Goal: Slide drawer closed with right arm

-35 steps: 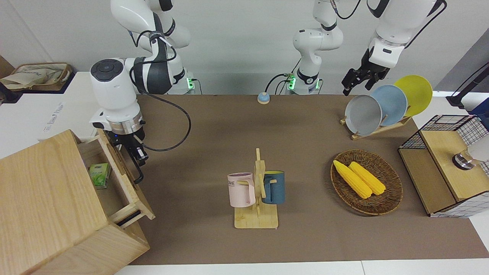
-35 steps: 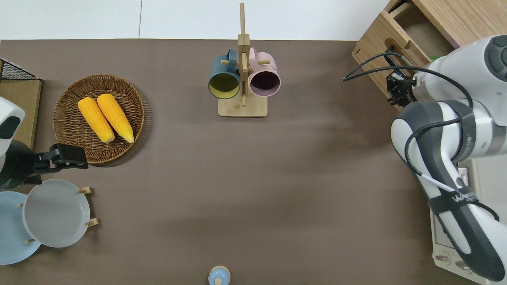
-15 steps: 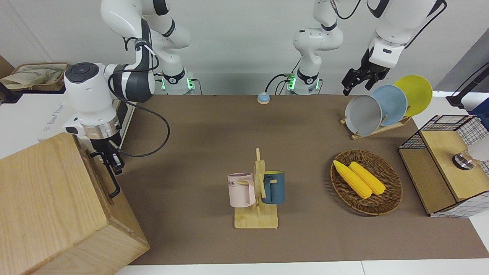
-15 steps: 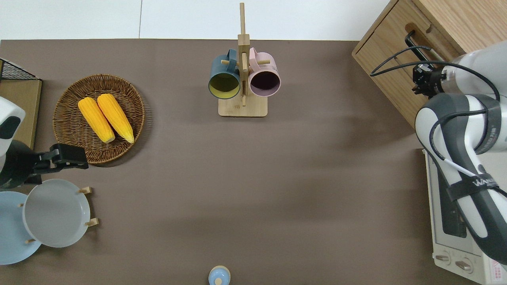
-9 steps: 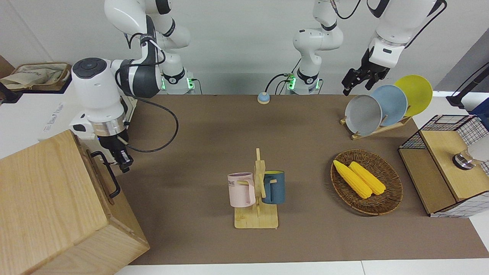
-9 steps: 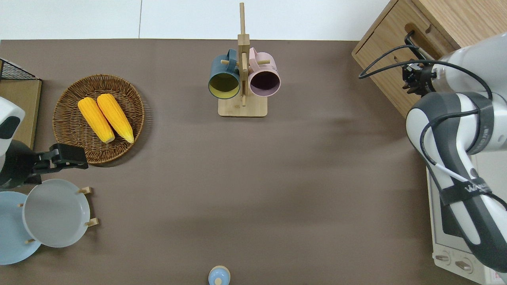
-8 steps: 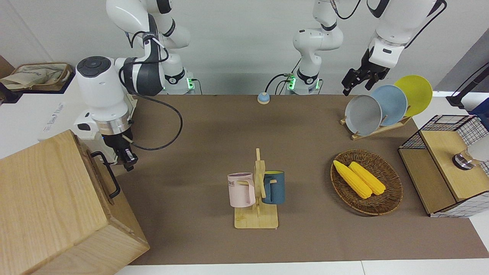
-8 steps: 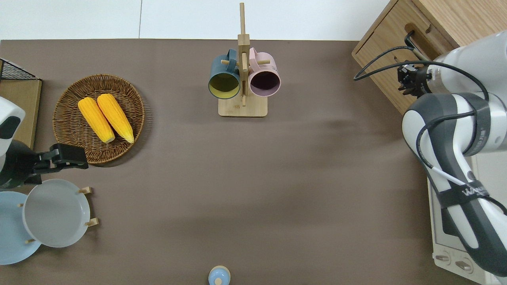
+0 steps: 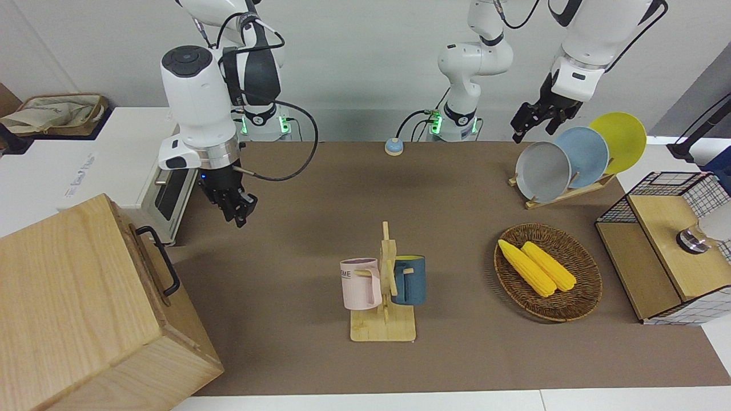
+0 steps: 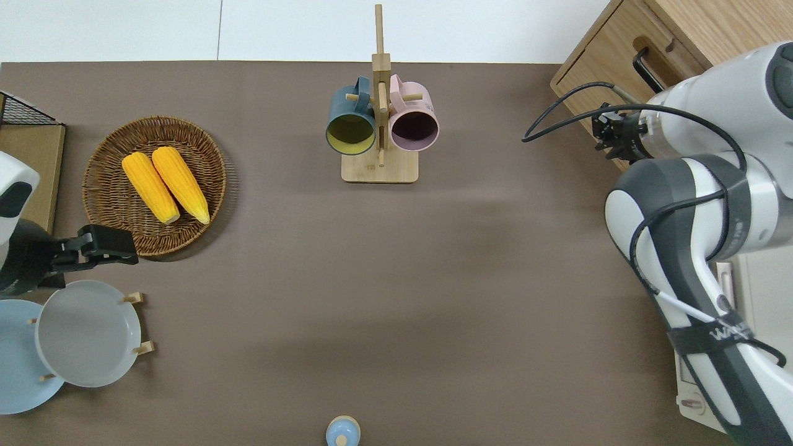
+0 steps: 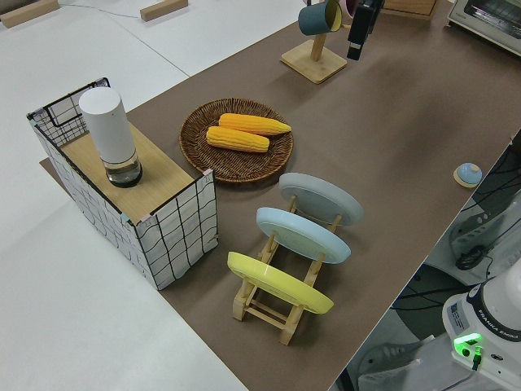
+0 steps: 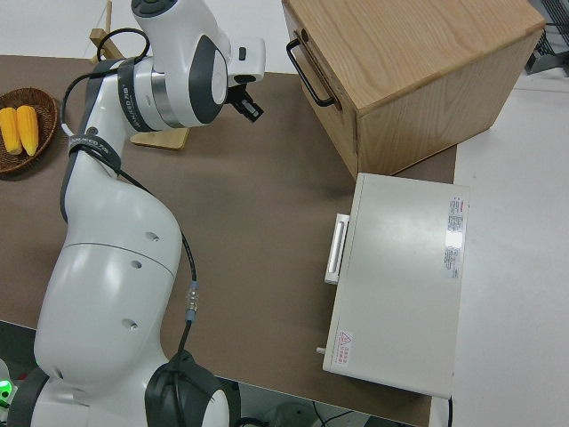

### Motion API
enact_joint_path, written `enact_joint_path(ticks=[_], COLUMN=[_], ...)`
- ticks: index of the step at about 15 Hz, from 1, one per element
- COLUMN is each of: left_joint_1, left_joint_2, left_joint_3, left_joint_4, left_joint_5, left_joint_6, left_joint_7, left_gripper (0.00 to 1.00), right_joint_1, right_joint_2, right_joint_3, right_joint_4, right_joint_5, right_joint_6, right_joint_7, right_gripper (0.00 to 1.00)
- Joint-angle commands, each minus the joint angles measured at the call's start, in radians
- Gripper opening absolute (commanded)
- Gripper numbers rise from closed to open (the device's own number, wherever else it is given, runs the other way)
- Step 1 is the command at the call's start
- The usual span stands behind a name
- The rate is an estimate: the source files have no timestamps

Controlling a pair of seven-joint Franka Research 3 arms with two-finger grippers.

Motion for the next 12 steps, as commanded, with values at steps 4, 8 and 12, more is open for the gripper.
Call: enact_joint_path(ticks=[4, 8, 12], left_joint_1=[-0.001, -0.001, -0.001], left_joint_2=[-0.008, -0.008, -0.008], left_joint_3=[0.004, 0.004, 0.004], left_joint_4=[0.004, 0.004, 0.004], left_joint_5=[-0.001, -0.001, -0.001], left_joint_6=[-0.017, -0.015, -0.015], left_joint_7=[0.010, 0.009, 0.009], left_gripper=[0.99, 0.99, 0.99], right_joint_1=[0.005, -0.027, -0.044], right_joint_2=[-0.151, -0.217, -0.286], right_joint_3=[0.004, 0.005, 0.004], right_joint_4=[-0.080, -0.080, -0.088], right_joint_5=[0.010, 0.063, 0.075], right_joint_6=[-0.123, -0.233, -0.331], right_joint_7=[-0.278, -0.485, -0.519], right_gripper=[0.987, 0.990, 0.990])
